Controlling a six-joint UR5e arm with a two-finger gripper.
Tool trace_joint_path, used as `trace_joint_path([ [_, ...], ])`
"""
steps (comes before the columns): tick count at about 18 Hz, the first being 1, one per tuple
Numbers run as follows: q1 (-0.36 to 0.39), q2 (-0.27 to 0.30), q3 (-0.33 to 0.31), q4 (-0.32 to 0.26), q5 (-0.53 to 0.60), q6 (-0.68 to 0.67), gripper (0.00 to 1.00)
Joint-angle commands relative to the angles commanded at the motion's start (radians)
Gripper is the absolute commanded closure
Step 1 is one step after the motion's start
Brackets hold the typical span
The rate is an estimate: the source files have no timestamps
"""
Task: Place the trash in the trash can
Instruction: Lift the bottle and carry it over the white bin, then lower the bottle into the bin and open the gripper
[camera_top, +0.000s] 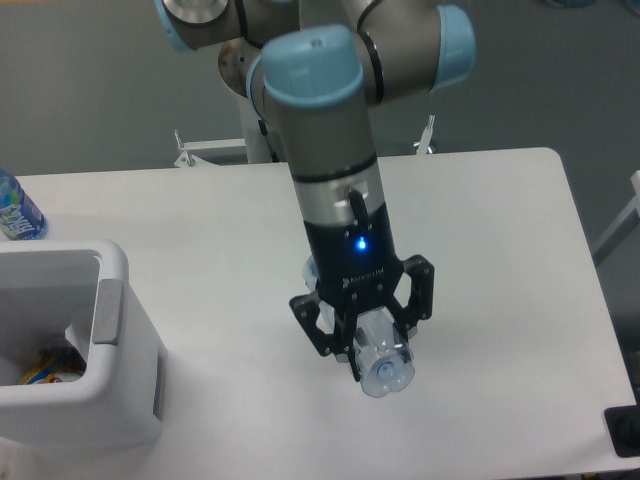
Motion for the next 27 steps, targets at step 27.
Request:
trace_joint_path([
  [27, -0.331, 0.057, 0.023, 0.146, -0.002, 0.034, 0.45],
])
